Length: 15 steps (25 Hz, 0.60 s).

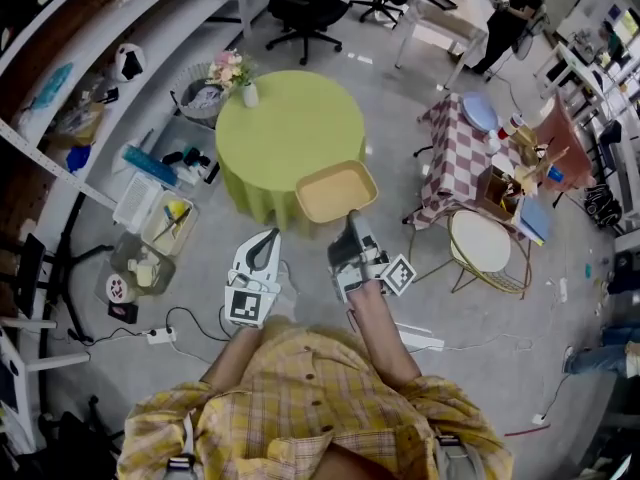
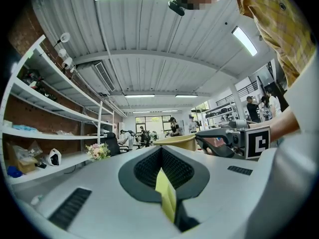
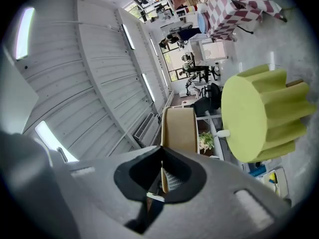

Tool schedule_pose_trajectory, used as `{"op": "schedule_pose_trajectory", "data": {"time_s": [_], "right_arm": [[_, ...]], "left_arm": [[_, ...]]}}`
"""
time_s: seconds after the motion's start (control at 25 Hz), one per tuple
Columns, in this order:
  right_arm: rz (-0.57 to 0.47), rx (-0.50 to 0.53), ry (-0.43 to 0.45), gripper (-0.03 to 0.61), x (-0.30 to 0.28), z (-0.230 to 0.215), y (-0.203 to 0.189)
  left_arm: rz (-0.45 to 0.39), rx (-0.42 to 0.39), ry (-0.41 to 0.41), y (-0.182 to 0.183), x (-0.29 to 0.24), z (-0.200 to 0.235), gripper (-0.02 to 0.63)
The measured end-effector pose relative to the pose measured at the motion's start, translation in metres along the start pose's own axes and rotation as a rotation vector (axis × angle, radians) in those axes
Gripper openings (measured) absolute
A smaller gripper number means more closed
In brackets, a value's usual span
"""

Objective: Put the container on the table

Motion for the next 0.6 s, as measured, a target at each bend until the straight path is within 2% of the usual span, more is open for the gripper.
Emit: {"op": "schedule_pose_trajectory", "data": {"time_s": [0.52,0.6], "right_arm": [[0.009,-0.005,-0.005,0.003,-0.103,-0.029,0.038],[0.01,-0.01,-0.007,0.003,-0.12,-0.033,0.037]], "left_arm": [[-0.001,-0.023,-0.022,0.016,-0.081,0.082,0.003],[0.001,0.011,-0.02,0.018,-0.089,0.096,0.005]]}}
Point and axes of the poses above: the fingertips, and each gripper's own axes: x backward along the fingers, z to its left, y out of its top, the point moved 8 cm from there along x, backward along the fingers, and after that the axes turned 9 degrees about z, right-handed, at the moved point
